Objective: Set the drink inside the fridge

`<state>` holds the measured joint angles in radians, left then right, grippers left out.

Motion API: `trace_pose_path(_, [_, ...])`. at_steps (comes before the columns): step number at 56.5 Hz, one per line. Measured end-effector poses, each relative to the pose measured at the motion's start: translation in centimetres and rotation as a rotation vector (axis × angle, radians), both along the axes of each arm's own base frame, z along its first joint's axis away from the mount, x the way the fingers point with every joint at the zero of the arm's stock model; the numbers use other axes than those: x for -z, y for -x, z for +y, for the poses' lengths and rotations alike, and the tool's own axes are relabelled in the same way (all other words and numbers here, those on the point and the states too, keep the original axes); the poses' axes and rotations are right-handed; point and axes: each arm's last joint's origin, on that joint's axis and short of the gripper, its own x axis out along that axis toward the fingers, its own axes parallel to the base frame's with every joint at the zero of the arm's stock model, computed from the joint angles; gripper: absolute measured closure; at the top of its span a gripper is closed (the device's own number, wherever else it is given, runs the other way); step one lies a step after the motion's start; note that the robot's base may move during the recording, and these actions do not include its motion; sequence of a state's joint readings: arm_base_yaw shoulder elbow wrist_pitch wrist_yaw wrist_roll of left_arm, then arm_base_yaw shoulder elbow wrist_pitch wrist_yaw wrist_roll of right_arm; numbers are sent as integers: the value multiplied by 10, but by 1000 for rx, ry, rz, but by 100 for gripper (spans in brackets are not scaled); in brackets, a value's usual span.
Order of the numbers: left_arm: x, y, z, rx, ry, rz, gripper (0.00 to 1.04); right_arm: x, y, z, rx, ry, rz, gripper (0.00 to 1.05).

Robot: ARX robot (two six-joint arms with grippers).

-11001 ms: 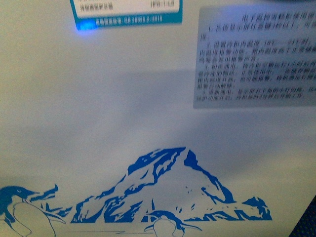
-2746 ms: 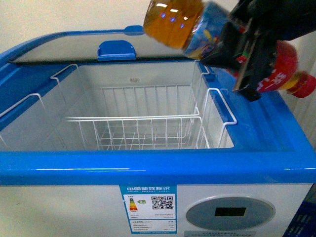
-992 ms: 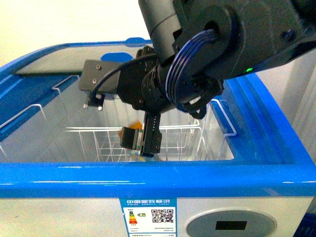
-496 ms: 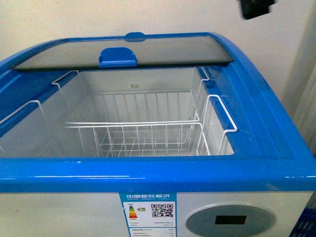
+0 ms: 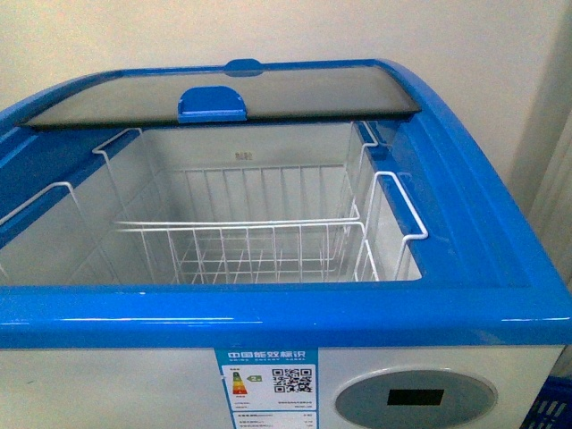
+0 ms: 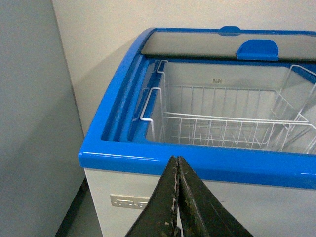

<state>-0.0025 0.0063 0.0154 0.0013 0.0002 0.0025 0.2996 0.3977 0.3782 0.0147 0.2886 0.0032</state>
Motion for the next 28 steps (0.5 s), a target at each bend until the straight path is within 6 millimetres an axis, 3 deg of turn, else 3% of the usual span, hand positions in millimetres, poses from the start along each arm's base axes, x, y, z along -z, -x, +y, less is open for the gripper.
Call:
trace_pose_path(2, [0,0,0,0,0,0,102,3,4,-3,-1,-8,-29,44])
trace_pose_path(12, [0,0,0,0,0,-1,102,31,3,-9,0,2,13,68])
trace_pose_path(20, [0,0,0,0,0,-1,102,46,7,-16,1,-1,0,99])
trace_pose_path(28, [0,0,0,0,0,-1,102,61,17,-27,13,1,7,102])
